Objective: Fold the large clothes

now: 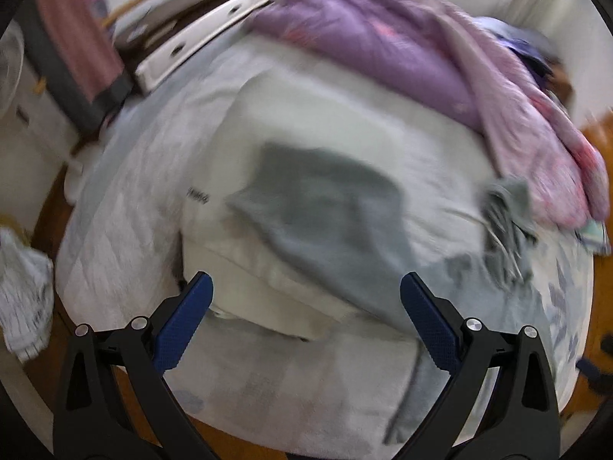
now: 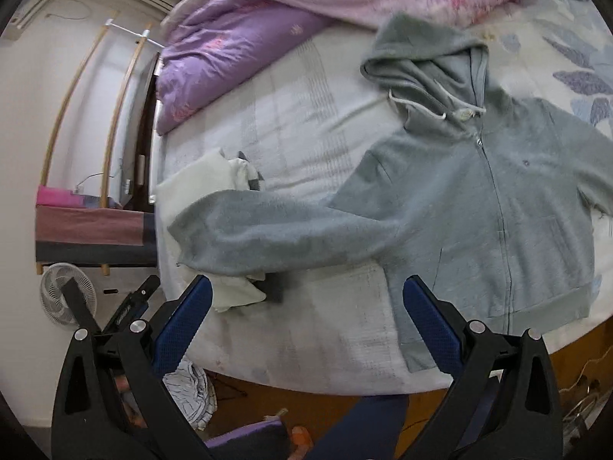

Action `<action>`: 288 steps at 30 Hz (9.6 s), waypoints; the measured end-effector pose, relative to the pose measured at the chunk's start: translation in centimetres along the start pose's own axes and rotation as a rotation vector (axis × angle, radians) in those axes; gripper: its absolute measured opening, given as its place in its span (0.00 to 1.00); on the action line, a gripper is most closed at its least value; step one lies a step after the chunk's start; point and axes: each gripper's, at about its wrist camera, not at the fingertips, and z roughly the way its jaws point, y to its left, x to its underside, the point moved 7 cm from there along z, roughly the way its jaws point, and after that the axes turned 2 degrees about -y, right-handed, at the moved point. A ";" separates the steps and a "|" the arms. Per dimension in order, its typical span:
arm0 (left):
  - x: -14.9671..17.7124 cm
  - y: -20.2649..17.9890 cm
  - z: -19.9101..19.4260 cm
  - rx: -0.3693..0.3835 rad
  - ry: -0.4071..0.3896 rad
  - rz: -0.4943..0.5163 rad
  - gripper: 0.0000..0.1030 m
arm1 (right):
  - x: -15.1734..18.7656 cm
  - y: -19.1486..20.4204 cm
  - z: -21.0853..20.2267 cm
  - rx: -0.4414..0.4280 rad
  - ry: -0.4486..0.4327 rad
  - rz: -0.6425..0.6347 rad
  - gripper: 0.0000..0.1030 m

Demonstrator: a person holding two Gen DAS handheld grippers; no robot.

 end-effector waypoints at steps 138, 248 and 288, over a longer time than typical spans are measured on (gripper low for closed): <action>25.7 -49.4 19.3 0.082 0.321 0.440 0.79 | -4.7 -68.6 -8.6 0.293 -0.336 0.724 0.37; 18.2 -33.5 18.9 0.121 0.278 -0.006 0.59 | -18.0 -43.2 7.1 0.255 -0.122 -0.020 0.54; -2.4 -46.6 35.4 0.114 0.274 0.183 0.44 | -36.7 -40.3 18.5 0.019 -0.050 0.180 0.06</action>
